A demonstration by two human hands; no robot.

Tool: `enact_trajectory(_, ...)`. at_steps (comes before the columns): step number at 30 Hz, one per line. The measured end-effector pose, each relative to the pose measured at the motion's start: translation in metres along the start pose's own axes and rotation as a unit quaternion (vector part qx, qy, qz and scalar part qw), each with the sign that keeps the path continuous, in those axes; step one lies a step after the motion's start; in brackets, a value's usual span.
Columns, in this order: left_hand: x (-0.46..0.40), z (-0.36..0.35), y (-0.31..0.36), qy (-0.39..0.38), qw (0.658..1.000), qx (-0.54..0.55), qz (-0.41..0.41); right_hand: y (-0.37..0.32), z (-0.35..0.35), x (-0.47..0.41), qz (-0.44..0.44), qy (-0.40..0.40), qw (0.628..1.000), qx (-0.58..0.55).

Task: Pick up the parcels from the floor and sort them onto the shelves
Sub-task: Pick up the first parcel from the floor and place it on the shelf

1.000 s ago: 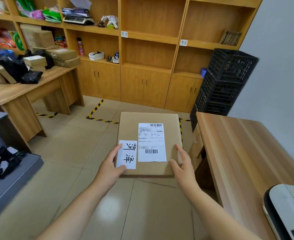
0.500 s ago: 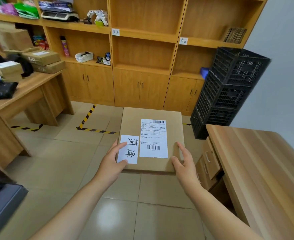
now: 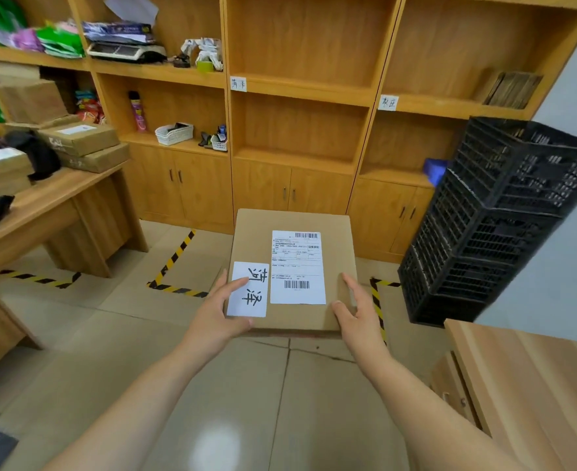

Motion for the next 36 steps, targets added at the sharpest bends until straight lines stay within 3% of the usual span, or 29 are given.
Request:
enact_trajectory(11,-0.183,0.048,-0.017,0.026,0.999,-0.036,0.016,-0.026,-0.051,-0.194,0.008,-0.019,1.000,0.020)
enact_trajectory(24,-0.441,0.164,-0.035,-0.039,0.999,-0.027,-0.018,-0.075,-0.165,-0.413,0.005,0.036,0.999,0.016)
enact_trajectory(36,-0.625,0.184,-0.047,-0.045,0.998,-0.046,-0.016,-0.071,-0.197,-0.593,-0.003,0.041,0.999,0.024)
Point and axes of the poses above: each hand's wrist, its own x-axis away from the middle knuckle, its own z-axis out of the back of the hand, y = z × x, the point moved 1 cm from there along -x, towards the middle knuckle, and after that the axes turned 3 degrees about -y, right-handed, at the moved point
